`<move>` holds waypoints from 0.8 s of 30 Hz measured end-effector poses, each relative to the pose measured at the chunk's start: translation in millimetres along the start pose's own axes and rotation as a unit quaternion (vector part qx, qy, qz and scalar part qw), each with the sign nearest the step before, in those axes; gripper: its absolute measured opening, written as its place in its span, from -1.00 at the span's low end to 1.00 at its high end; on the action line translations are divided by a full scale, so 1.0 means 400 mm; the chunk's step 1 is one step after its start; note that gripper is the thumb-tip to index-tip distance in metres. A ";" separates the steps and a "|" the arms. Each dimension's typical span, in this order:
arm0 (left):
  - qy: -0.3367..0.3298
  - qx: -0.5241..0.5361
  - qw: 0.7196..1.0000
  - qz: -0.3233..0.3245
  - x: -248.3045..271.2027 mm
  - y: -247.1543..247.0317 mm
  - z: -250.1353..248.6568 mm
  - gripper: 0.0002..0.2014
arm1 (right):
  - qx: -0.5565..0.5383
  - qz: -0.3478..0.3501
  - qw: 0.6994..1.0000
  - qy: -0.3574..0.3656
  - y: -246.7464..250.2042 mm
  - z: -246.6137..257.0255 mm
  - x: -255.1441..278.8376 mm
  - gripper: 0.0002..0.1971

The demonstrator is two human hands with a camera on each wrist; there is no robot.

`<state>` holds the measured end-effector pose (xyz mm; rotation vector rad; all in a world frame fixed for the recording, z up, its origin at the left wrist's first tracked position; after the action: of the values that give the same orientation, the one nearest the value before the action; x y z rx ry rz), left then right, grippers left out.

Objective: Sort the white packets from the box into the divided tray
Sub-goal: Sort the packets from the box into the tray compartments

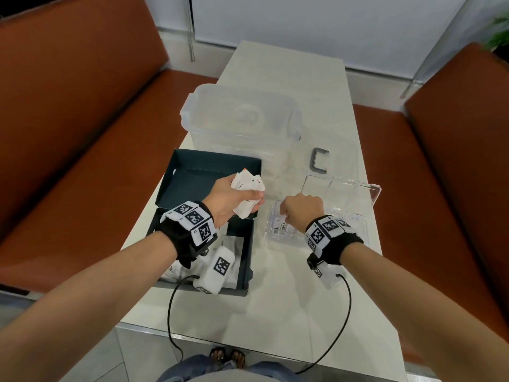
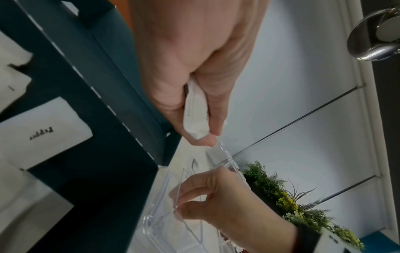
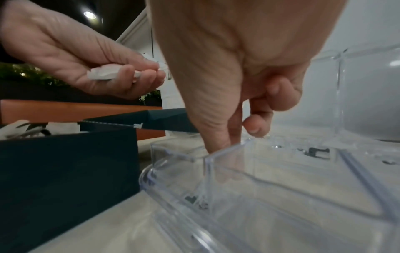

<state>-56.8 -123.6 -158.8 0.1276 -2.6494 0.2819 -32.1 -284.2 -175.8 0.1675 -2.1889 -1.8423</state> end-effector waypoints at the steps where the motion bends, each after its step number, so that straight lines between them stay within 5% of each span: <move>1: 0.001 0.002 1.000 0.001 0.001 0.000 0.002 -0.60 | 0.018 0.003 1.000 0.008 0.000 0.005 -0.001 -0.77; 14: 0.044 0.056 0.997 0.024 0.020 -0.003 0.023 -0.59 | 0.048 -0.001 0.998 0.037 0.006 0.042 0.009 -0.78; 18: 0.085 0.105 0.991 0.024 0.025 -0.016 0.026 -0.70 | -0.041 -0.077 0.995 -0.047 0.101 -0.003 0.019 -0.80; 20: 0.110 0.134 0.984 0.037 0.031 -0.027 0.024 -0.76 | -0.171 -0.123 0.972 -0.104 0.152 -0.039 0.037 -0.79; 24: 0.135 0.166 0.976 0.046 0.048 -0.037 0.022 -0.75 | -0.472 -0.131 0.861 -0.139 0.184 -0.017 0.081 -0.80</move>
<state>-75.5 -140.6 -154.9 0.0684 -2.3229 0.7192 -54.5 -285.8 -98.2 -0.0130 -1.1706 -3.0085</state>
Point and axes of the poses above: each hand's wrist, its own x-axis away from the middle knuckle, its own y-axis out of the back of the hand, z = x × y, the point moved 8 cm from there along -x, towards the middle knuckle, and after that the axes turned 8 degrees about -z, right-handed, at the moved point
